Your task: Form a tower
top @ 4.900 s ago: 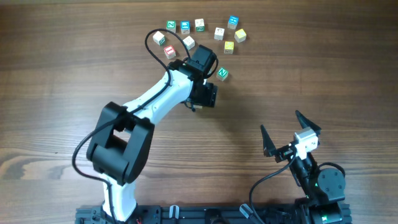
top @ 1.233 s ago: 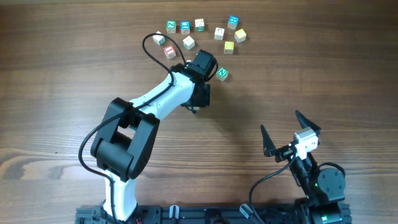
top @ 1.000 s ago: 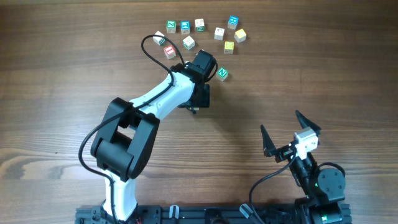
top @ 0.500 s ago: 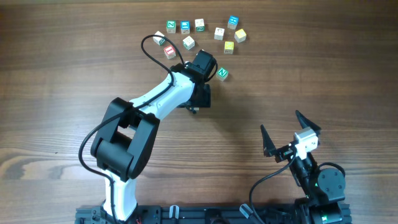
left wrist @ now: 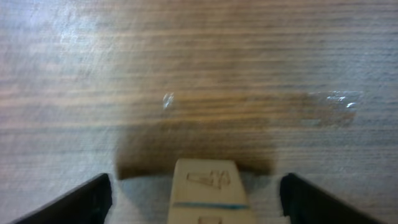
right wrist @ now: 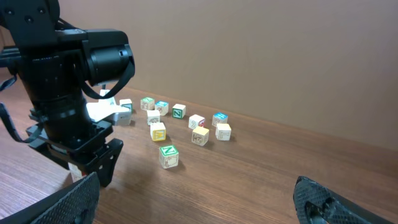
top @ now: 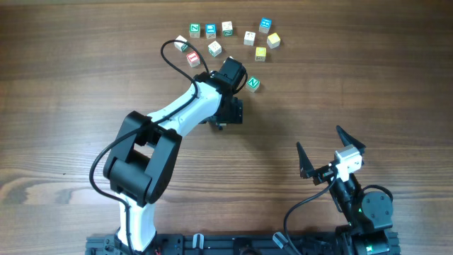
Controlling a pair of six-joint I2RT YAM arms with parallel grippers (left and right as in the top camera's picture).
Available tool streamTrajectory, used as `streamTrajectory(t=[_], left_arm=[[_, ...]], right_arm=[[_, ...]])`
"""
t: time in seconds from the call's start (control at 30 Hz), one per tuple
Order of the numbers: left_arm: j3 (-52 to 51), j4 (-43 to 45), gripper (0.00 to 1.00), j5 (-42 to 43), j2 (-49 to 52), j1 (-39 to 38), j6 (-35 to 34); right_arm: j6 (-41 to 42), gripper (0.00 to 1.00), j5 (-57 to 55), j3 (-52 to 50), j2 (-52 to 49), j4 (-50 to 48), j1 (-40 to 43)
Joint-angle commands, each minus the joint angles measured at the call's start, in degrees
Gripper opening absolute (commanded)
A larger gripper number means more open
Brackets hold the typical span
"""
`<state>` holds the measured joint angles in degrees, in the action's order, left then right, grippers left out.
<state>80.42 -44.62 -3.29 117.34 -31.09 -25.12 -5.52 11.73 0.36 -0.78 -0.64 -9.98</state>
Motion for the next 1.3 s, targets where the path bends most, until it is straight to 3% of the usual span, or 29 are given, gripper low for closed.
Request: streamTrajectory(t=[0.0,0.27,0.73,0.93,1.27], left_arm=[[3.82,-1.95,1.0,-2.71,-3.74,-0.13,0.94],[7.39,-2.43,1.0,-3.91,-14.86,4.5,2.21],[7.34,-6.88,1.0,-3.87,-17.59,38.99,2.16],[7.34,-7.15,1.0,-3.87,-17.59,43.71,2.16],[7.34,-7.15,1.0,-3.87,-17.59,43.8,2.16]], right_arm=[[-0.46,1.0,-0.28,-0.07,0.35,-0.2,-0.11],[-0.48,1.0,-0.28,-0.07,0.35,-0.22,-0.11],[-0.48,1.0,-0.28,-0.07,0.35,-0.2,-0.11],[-0.48,1.0,-0.28,-0.07,0.35,-0.2,-0.11],[-0.46,1.0,-0.28,-0.07,0.35,-0.2,-0.11]])
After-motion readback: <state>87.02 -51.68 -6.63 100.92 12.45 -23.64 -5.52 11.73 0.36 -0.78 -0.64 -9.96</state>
